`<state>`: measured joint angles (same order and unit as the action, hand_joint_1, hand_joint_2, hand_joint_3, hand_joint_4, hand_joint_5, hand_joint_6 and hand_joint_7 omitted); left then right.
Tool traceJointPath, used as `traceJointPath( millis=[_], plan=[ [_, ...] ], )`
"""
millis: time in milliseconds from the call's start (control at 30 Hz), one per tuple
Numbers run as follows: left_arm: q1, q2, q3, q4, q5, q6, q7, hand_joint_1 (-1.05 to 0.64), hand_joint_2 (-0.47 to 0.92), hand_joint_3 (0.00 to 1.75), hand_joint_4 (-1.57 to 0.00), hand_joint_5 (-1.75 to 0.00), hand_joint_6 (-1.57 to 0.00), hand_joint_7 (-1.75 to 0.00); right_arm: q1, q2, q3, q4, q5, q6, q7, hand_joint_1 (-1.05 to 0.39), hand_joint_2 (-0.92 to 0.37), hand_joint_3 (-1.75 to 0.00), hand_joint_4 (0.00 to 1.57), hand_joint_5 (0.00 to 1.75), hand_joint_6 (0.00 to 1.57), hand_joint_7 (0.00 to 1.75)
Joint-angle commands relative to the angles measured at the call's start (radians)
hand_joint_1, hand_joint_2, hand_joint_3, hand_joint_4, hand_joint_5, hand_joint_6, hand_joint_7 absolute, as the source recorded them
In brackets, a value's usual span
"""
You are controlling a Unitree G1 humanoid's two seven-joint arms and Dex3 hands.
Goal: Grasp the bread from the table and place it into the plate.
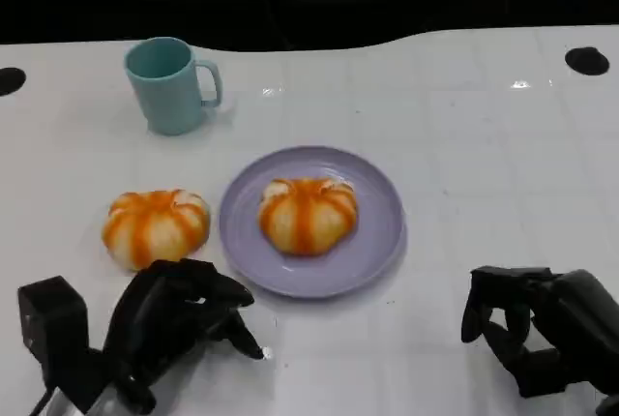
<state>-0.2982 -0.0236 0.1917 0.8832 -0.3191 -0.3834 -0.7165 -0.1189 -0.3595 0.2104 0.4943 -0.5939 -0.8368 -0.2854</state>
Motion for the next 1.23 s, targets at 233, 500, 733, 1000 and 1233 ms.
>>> traceJointPath(
  millis=[233,500,733,1000,1233],
  plan=[
    [-0.009,0.027,0.01,0.015,-0.008,0.007,-0.023,-1.05,0.74,0.0,-1.57,-0.57,-1.57,-0.16,-0.031,0.005,0.014,0.051,-0.032,-0.003,-0.059,-0.1,-0.32,-1.39,0.92,1.75,0.7,1.71],
    [-0.007,0.034,0.014,0.013,-0.009,0.008,-0.026,-1.05,0.74,0.0,-1.57,-0.57,-1.57,-0.16,-0.037,0.007,0.033,0.058,-0.038,0.004,-0.071,-0.11,-0.3,-1.42,0.93,1.75,0.71,1.69],
    [-0.002,0.036,0.014,0.012,-0.006,0.0,-0.023,-1.05,0.74,0.0,-1.57,-0.58,-1.57,-0.18,-0.041,0.006,0.044,0.067,-0.054,0.003,-0.093,-0.12,-0.29,-1.44,0.93,1.75,0.72,1.68],
    [-0.001,0.038,0.02,0.016,-0.009,0.004,-0.032,-1.05,0.73,0.0,-1.57,-0.58,-1.57,-0.16,-0.035,0.005,0.052,0.063,-0.062,0.012,-0.099,-0.13,-0.3,-1.42,0.92,1.75,0.73,1.65],
    [-0.001,0.039,0.022,0.015,-0.012,0.009,-0.037,-1.05,0.73,0.0,-1.57,-0.58,-1.57,-0.18,-0.036,0.006,0.058,0.065,-0.056,0.01,-0.098,-0.13,-0.31,-1.39,0.92,1.75,0.73,1.65]
  ],
)
